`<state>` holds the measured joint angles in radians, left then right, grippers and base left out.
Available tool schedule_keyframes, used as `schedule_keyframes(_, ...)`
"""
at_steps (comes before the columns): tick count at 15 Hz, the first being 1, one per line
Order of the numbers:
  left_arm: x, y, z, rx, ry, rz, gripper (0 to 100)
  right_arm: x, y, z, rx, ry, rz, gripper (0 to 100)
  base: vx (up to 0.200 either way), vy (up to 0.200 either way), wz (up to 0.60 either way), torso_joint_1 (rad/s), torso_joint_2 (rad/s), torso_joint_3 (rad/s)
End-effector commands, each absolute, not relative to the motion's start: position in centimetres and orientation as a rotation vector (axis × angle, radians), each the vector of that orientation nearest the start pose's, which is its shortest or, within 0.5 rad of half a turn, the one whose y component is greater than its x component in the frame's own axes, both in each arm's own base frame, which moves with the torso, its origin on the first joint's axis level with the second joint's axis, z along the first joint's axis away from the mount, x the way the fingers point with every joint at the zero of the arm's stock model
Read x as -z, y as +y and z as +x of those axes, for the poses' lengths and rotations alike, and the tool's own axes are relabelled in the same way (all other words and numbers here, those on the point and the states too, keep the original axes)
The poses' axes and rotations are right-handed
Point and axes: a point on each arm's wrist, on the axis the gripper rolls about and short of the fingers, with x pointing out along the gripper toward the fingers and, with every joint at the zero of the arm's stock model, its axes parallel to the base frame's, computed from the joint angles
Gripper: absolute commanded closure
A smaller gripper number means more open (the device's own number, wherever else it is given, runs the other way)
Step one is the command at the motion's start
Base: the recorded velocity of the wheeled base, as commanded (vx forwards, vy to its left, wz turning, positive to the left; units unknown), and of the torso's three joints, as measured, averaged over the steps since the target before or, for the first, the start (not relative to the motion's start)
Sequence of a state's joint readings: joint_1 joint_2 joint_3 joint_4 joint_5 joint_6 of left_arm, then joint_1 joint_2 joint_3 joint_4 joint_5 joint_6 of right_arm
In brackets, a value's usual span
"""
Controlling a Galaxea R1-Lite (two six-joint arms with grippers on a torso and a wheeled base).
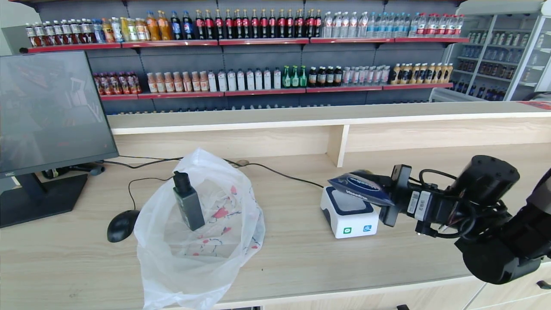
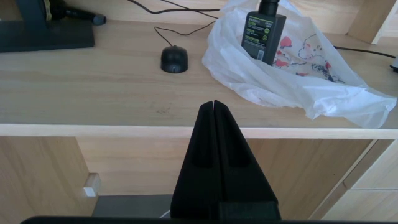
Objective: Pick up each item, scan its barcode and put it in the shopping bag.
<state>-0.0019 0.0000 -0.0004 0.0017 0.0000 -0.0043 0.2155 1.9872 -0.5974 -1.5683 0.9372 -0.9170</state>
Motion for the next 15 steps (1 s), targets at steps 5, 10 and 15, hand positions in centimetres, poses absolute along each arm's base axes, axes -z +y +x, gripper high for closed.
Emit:
schedule_keyframes(5,-7.6,0.0,-2.3,0.002,0.000,-0.005,100,-20.2,9.1,27.1,-0.745,-0.732,-0.737,100,0.000,0.000,0.00,0.000,0.00,0.000)
schedule_keyframes(10,-7.5,0.0,-2.3,0.002,0.002,-0.005,100,-21.2,11.1,25.4,-0.654,-0.624,-0.456,100,0.000,0.000,0.00,0.000,0.00,0.000)
schedule_keyframes(15,-7.6,0.0,-2.3,0.002,0.000,-0.005,100,-18.8,10.4,23.3,-0.594,-0.403,-0.218,100,0.000,0.000,0.00,0.000,0.00,0.000)
